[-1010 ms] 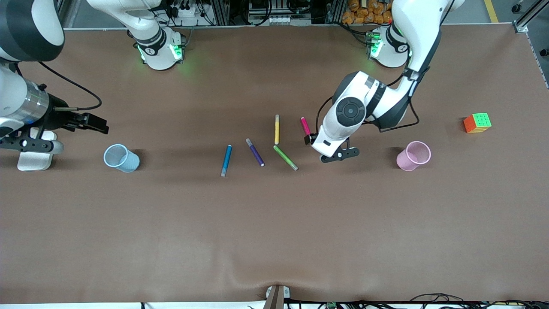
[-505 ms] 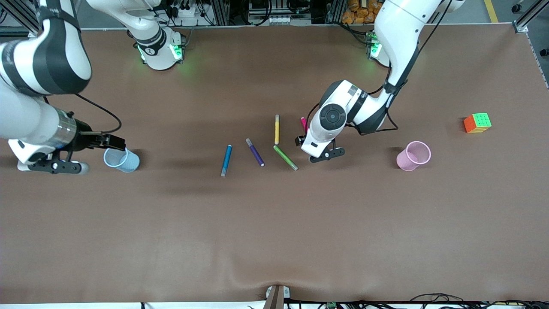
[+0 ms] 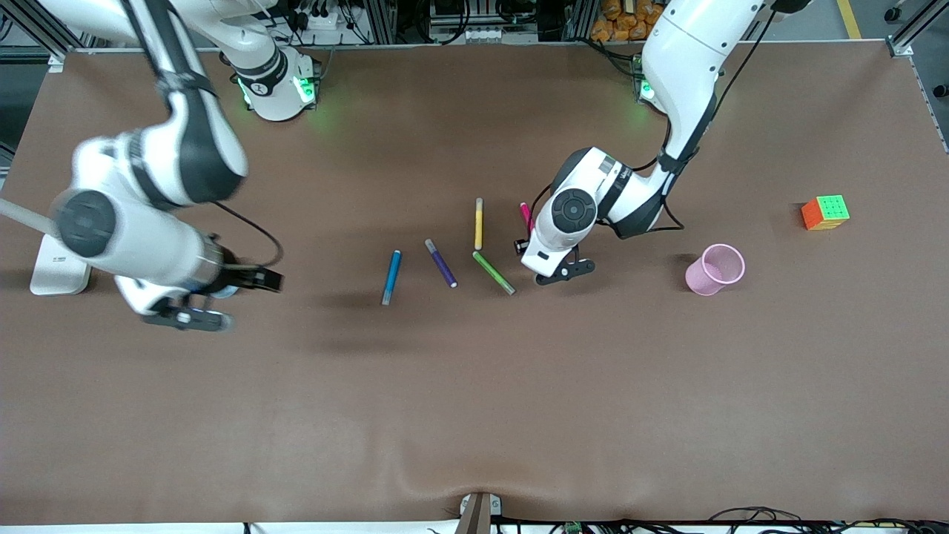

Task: Place pink and blue markers in matching cups
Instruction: 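Grasp the pink marker with the left gripper while the right gripper reaches the blue marker, then lift the pink marker over the pink cup while the right gripper grasps the blue marker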

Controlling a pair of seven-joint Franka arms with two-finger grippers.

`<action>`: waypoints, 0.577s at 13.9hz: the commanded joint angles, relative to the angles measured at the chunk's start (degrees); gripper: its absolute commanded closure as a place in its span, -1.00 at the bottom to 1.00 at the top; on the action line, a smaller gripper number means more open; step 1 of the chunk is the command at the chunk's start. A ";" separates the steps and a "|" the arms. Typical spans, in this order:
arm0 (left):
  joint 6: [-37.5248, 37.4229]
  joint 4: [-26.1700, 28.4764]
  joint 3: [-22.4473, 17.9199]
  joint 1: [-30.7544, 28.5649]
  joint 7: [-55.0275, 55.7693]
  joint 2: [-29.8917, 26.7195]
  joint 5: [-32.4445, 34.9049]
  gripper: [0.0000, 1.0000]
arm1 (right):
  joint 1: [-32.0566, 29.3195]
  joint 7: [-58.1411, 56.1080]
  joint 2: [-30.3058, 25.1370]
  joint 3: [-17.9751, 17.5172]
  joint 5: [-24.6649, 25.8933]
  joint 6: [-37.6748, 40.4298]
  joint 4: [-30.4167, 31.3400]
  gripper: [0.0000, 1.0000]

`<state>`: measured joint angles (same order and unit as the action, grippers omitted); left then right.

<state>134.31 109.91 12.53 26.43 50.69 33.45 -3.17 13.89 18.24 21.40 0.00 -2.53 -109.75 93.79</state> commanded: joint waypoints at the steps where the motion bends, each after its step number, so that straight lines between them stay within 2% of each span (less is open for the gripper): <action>1: 1.66 0.04 -0.14 0.64 1.08 1.09 1.06 -0.19 | 3.06 0.74 5.56 0.53 -0.28 -5.80 -0.98 -1.00; 2: 1.66 0.04 -0.22 0.64 1.08 1.18 1.06 -0.02 | 3.77 0.83 7.15 0.53 -0.28 -7.65 -0.89 -1.00; 6: 0.87 0.04 -0.05 0.90 2.39 0.65 1.06 0.88 | 7.20 2.66 12.08 0.53 -0.20 -13.19 -0.89 -1.00; 7: 0.35 0.04 -0.05 0.73 2.40 0.48 1.06 1.00 | 8.16 4.07 13.04 0.53 -0.19 -14.16 -0.89 -1.00; 8: -0.09 0.04 -0.05 0.73 2.48 0.39 1.06 1.00 | 9.31 6.52 14.01 0.53 -0.19 -14.61 -0.80 -1.00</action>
<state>135.10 109.51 12.67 26.77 51.31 34.50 -3.12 20.86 20.93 33.73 0.00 -2.53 -123.61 93.86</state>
